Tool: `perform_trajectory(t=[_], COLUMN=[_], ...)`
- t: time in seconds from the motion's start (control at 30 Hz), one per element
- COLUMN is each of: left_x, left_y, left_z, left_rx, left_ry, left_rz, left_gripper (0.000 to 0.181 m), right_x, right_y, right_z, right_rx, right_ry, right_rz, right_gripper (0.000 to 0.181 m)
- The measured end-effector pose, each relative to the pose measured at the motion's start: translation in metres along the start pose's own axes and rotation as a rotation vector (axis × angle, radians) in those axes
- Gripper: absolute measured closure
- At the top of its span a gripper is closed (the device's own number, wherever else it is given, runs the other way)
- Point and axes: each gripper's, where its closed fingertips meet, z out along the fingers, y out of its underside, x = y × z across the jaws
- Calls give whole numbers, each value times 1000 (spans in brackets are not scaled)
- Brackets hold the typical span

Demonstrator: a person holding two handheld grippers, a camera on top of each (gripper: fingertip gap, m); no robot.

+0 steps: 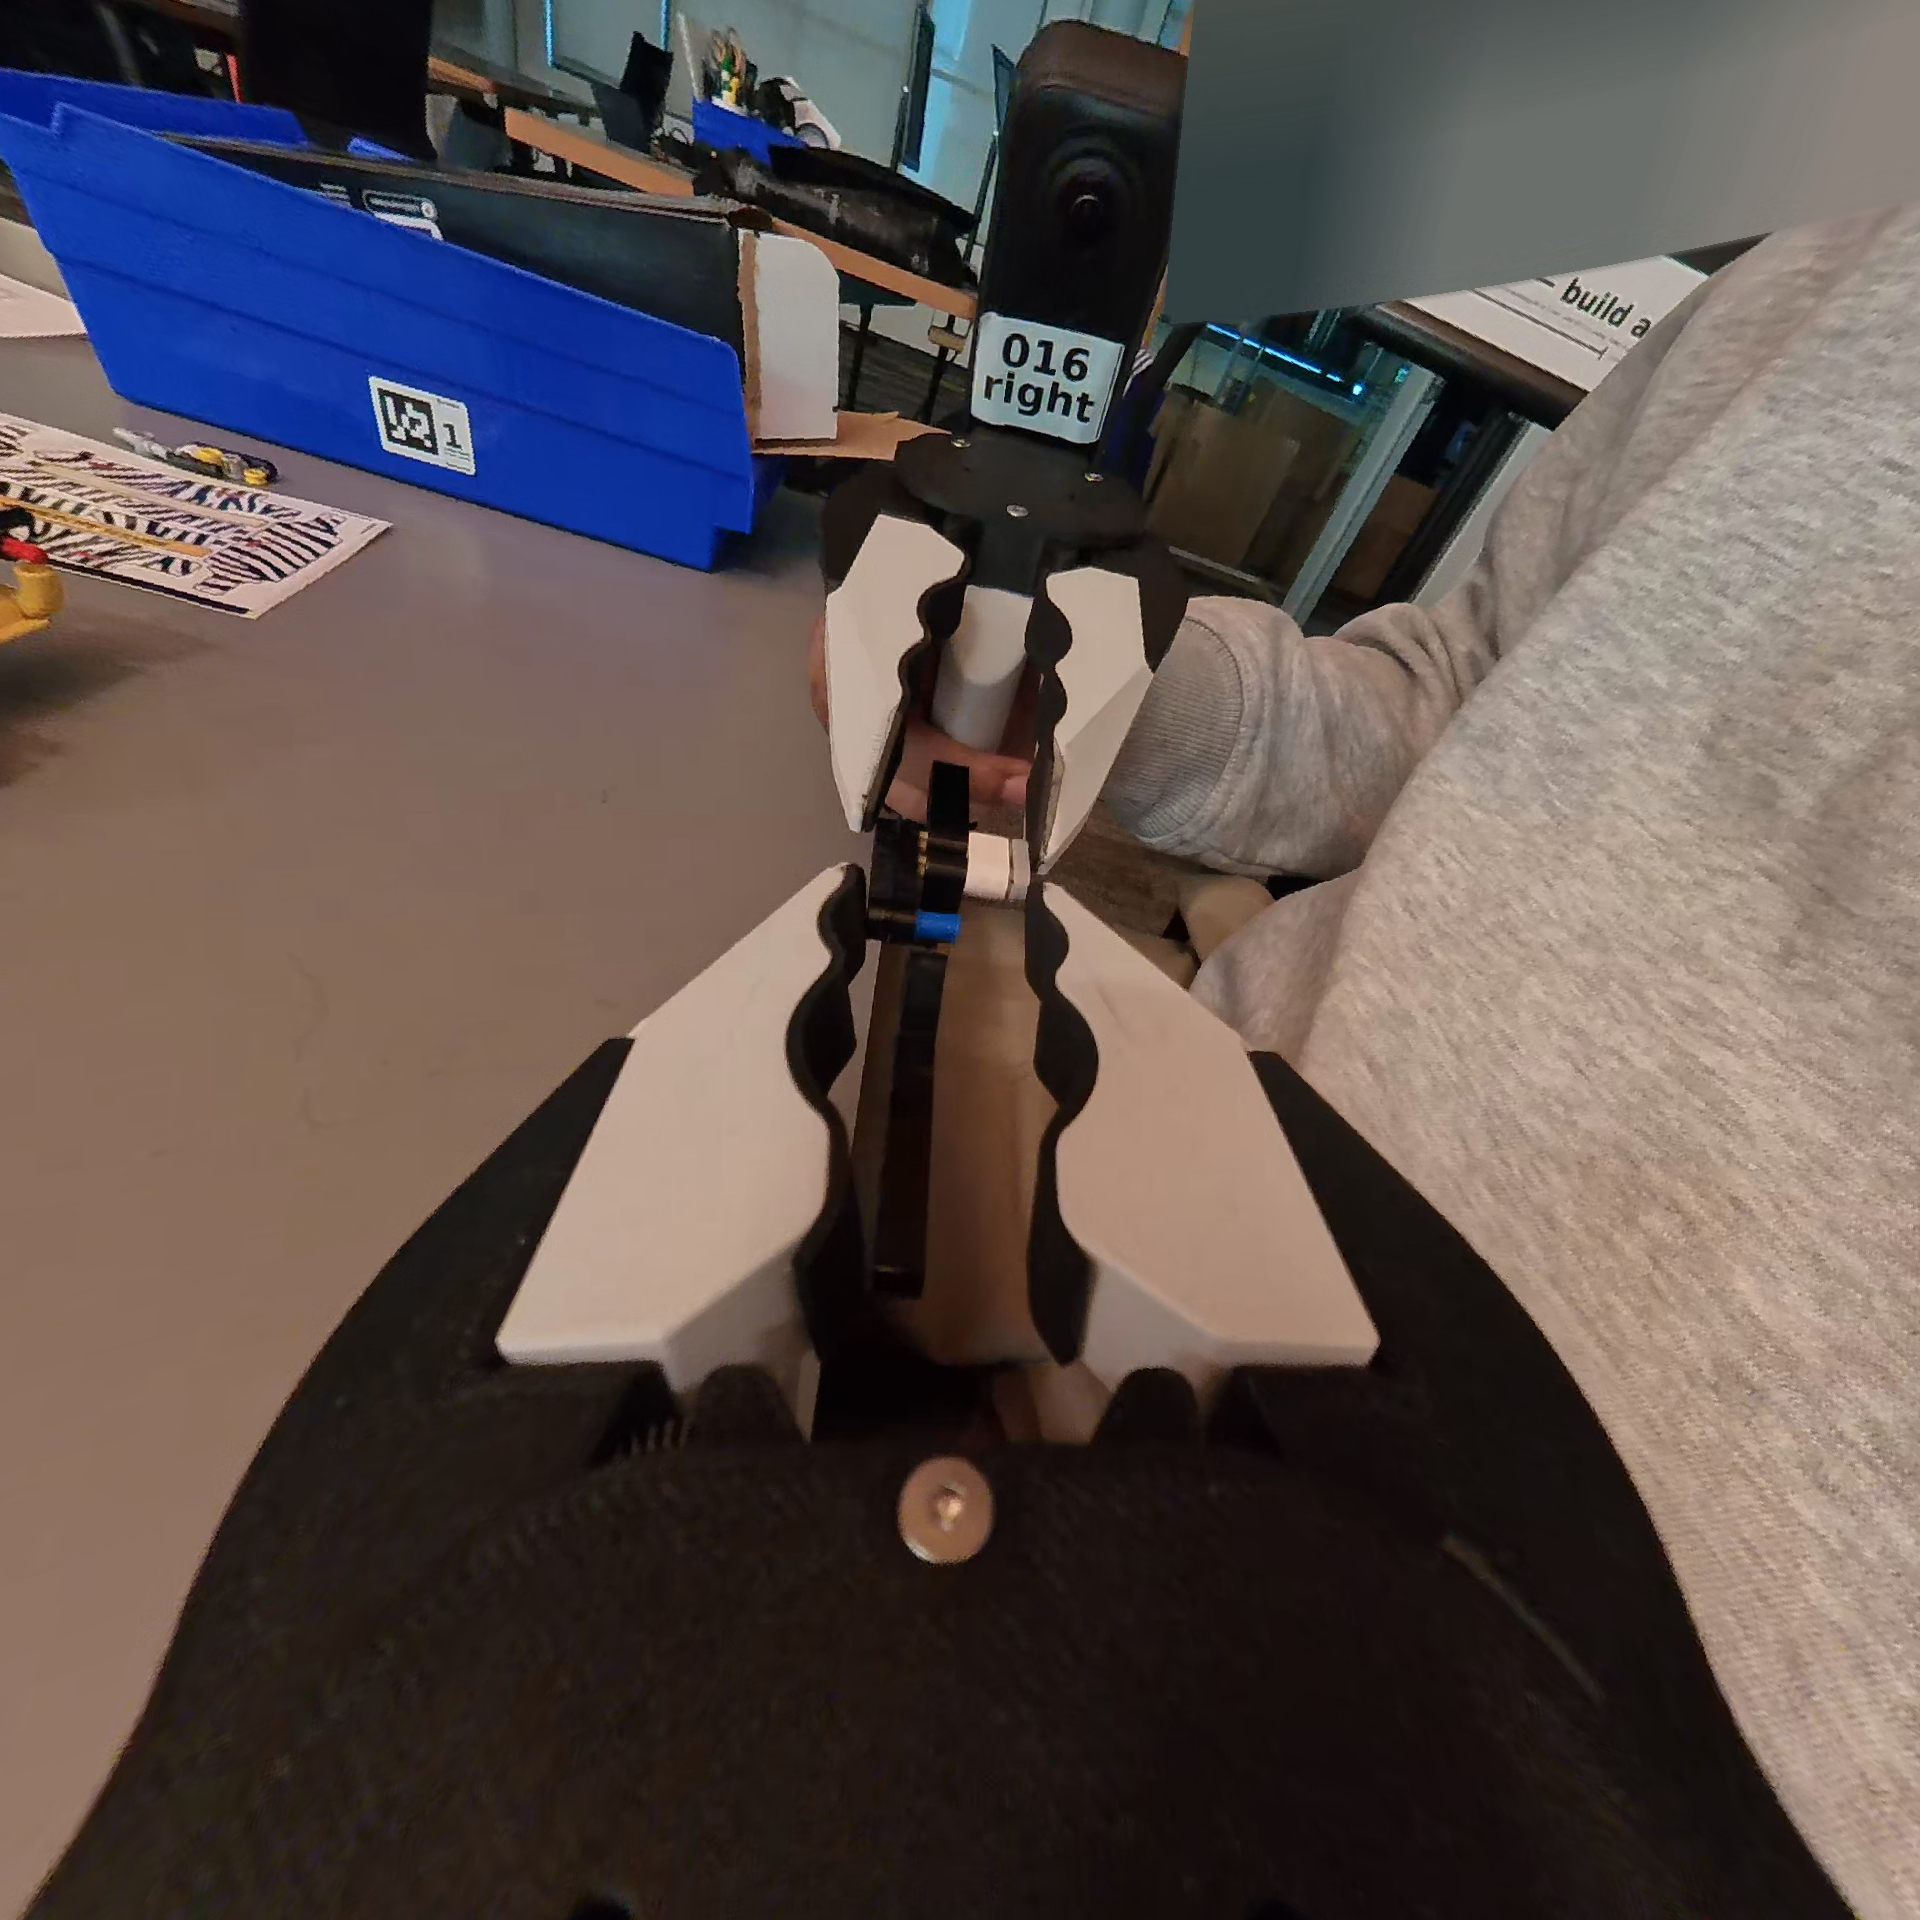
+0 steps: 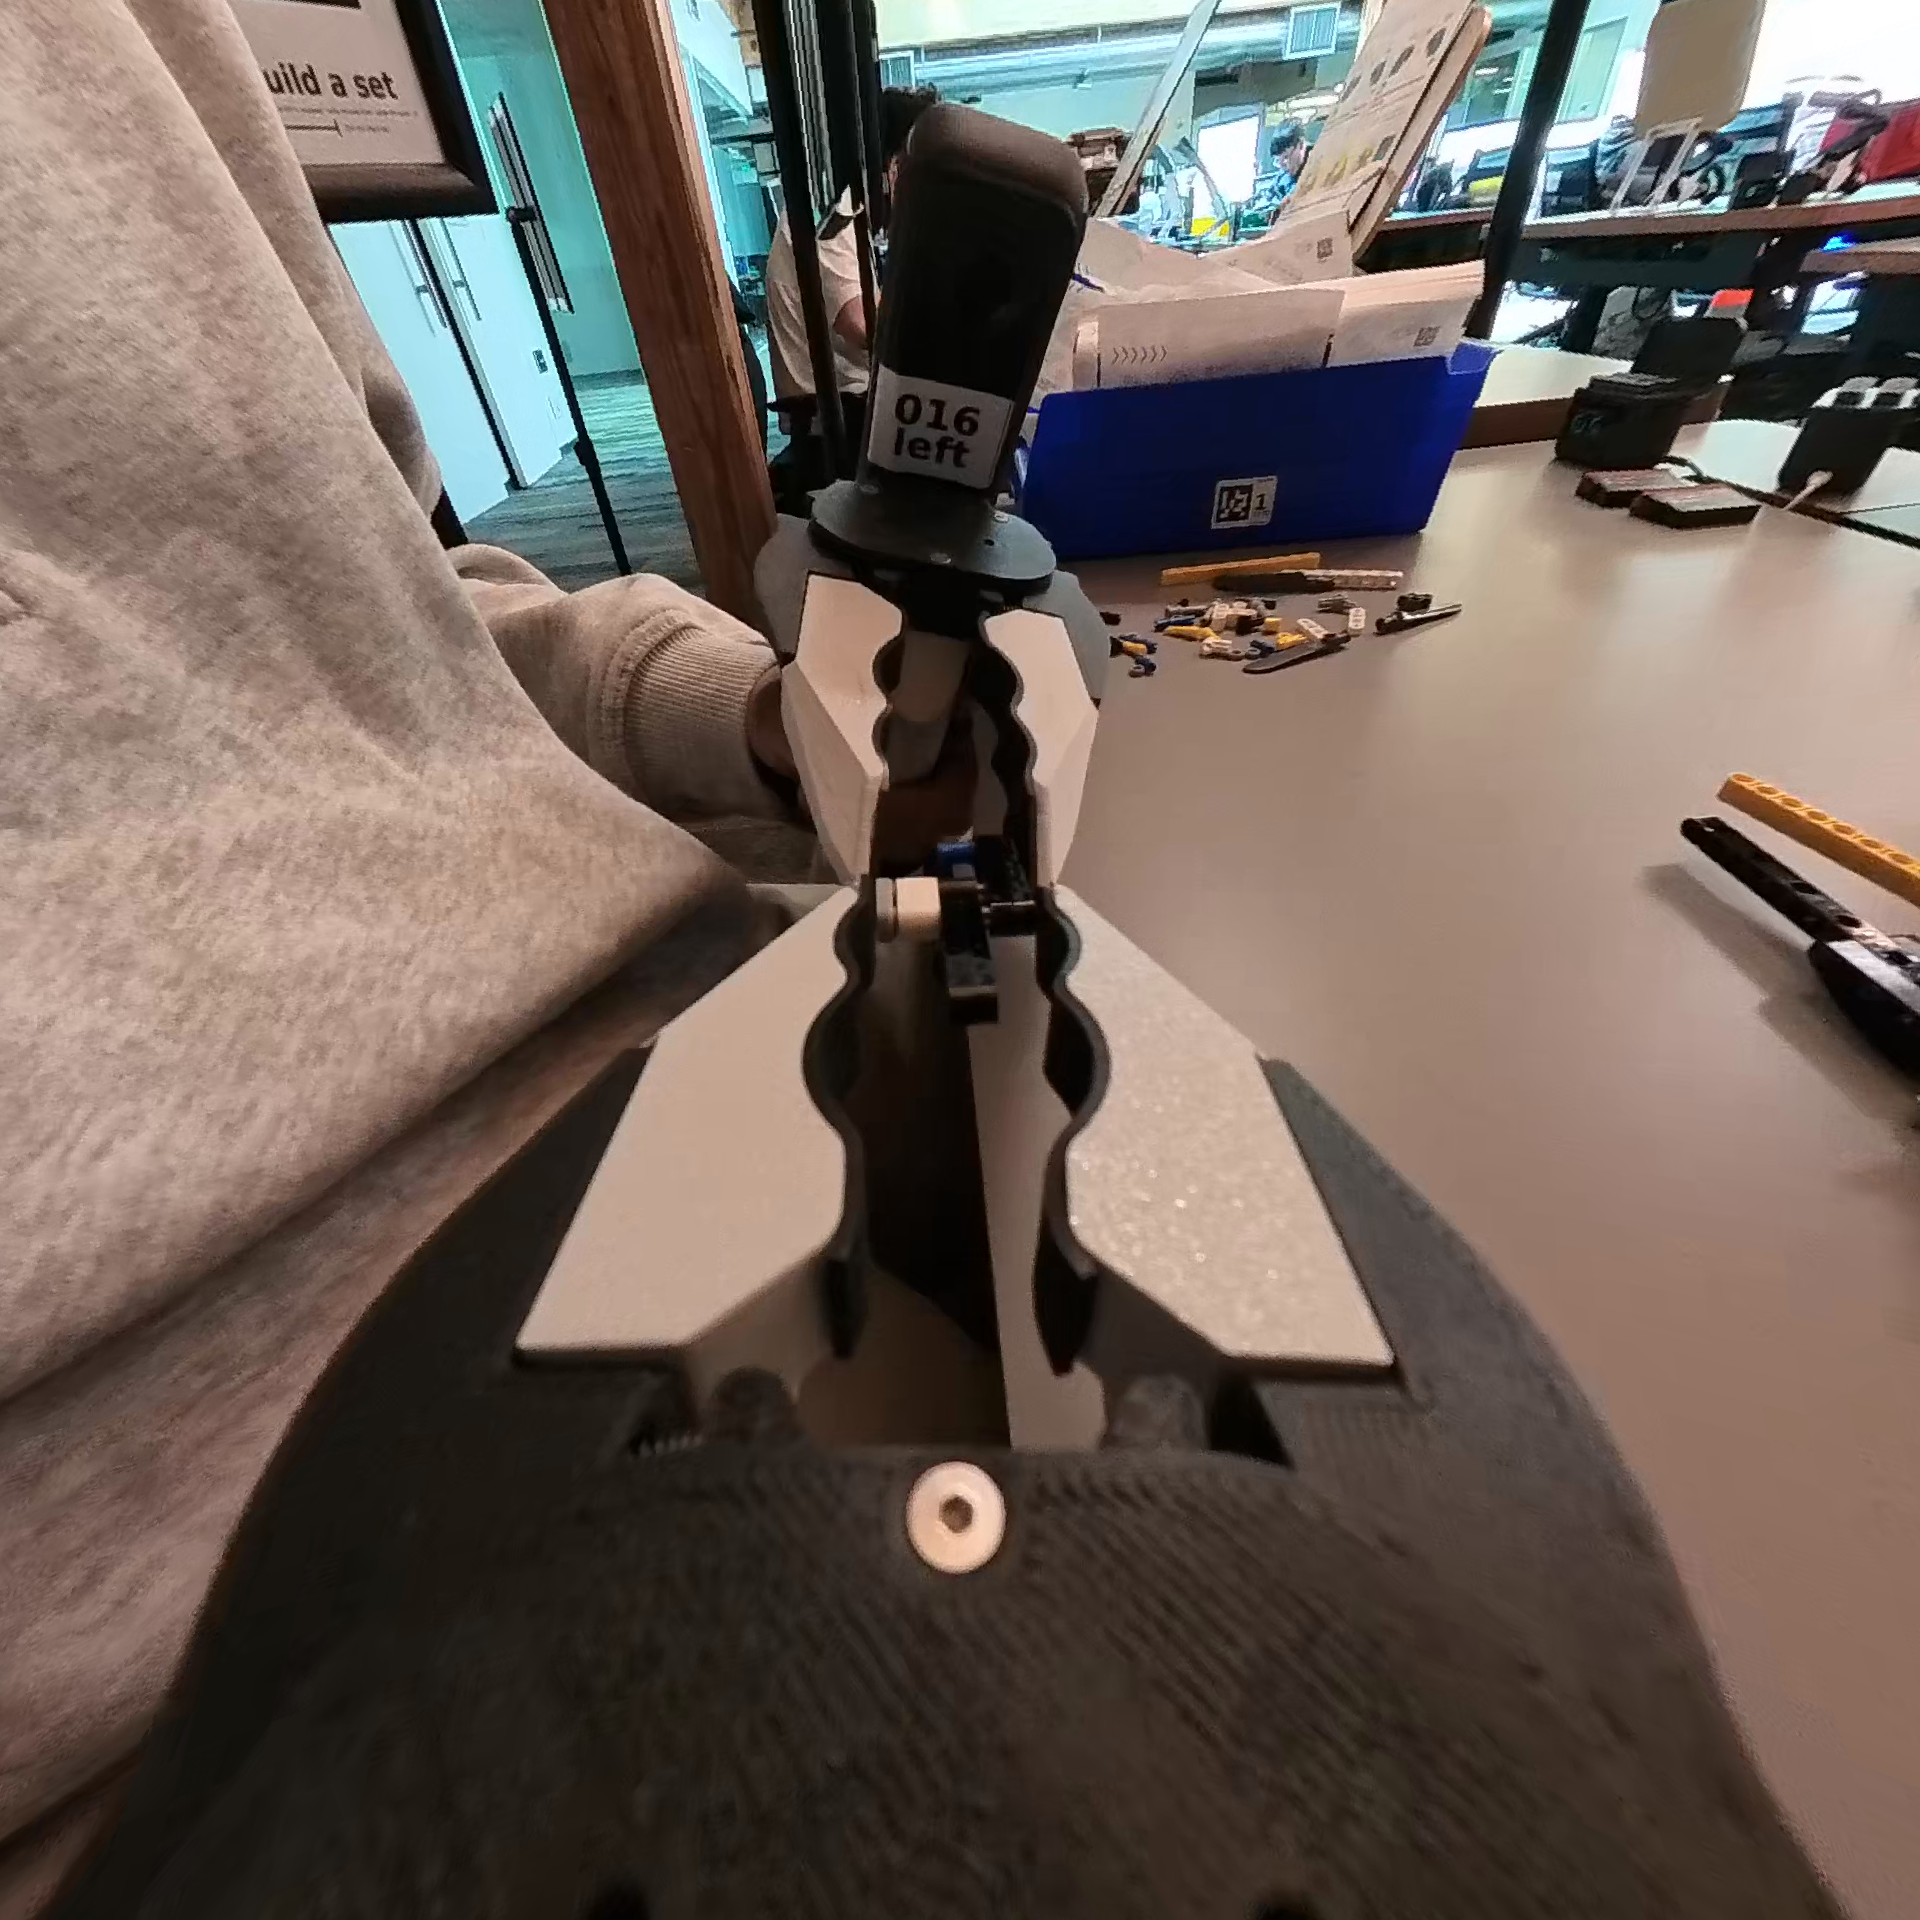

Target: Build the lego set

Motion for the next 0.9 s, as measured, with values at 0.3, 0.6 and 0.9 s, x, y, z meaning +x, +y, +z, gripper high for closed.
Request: perform_trajectory(t=[0.3,0.6,0.9], left_x=[2,3,4], left_y=[-1,-4,-5], left_z=[0,0,0], left_rx=[12,30,37], left_ry=[7,26,31], left_rz=[6,-10,-19], left_gripper=[153,153,153], right_x=[0,0,-2], right_y=[0,0,1], right_z=[-1,-3,-2], right_rx=[6,10,0], right_ry=[-15,-30,-39], right_rz=[21,35,40], right_gripper=[150,149,152])
